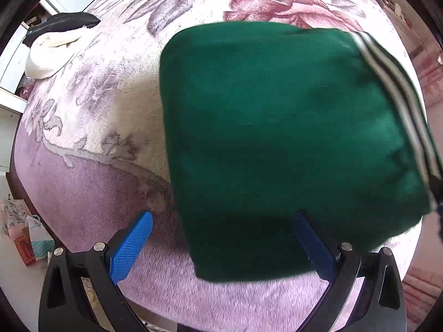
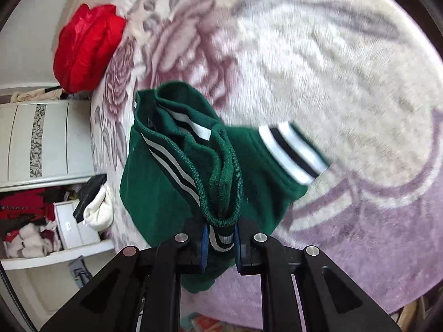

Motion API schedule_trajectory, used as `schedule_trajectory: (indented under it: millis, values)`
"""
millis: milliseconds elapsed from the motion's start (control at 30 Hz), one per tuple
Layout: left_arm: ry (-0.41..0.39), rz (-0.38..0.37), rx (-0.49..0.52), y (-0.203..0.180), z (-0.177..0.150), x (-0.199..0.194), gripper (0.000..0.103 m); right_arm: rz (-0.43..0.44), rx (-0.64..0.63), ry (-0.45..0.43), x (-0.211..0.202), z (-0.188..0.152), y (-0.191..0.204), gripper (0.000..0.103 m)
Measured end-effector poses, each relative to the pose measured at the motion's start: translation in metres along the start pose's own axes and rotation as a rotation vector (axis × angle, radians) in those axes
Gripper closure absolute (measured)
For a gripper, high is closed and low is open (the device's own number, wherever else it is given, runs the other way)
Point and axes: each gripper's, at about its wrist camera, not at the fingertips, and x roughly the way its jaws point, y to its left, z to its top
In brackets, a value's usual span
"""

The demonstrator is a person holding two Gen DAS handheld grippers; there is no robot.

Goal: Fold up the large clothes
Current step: 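Press the folded bundle flat with the left tool while the right tool tucks the cuffs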

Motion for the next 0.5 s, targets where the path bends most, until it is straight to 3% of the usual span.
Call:
schedule_trajectory:
  millis: [133, 233, 333, 433, 500]
  values:
    - [0.01, 0.009, -0.003, 0.0, 0.008, 0.027, 0.0, -0.083, 0.102, 0.007, 0.023, 0.018, -0.038, 0.088]
    - [0.045, 0.011, 0.01, 0.0, 0.014, 0.053, 0.0, -0.134, 0.114, 0.099, 0.065, 0.031, -0.063, 0.084]
    - [0.053, 0.004, 0.009, 0.005, 0.018, 0.06, 0.0, -0.184, 0.07, 0.185, 0.073, 0.047, -0.057, 0.054]
    - [0.042, 0.011, 0.009, 0.01, 0.023, 0.052, 0.0, -0.22, -0.036, 0.117, 0.041, 0.067, -0.03, 0.051]
    - [0.02, 0.016, 0.003, 0.013, 0.027, 0.043, 0.0, -0.172, -0.102, 0.093, 0.028, 0.081, -0.008, 0.039]
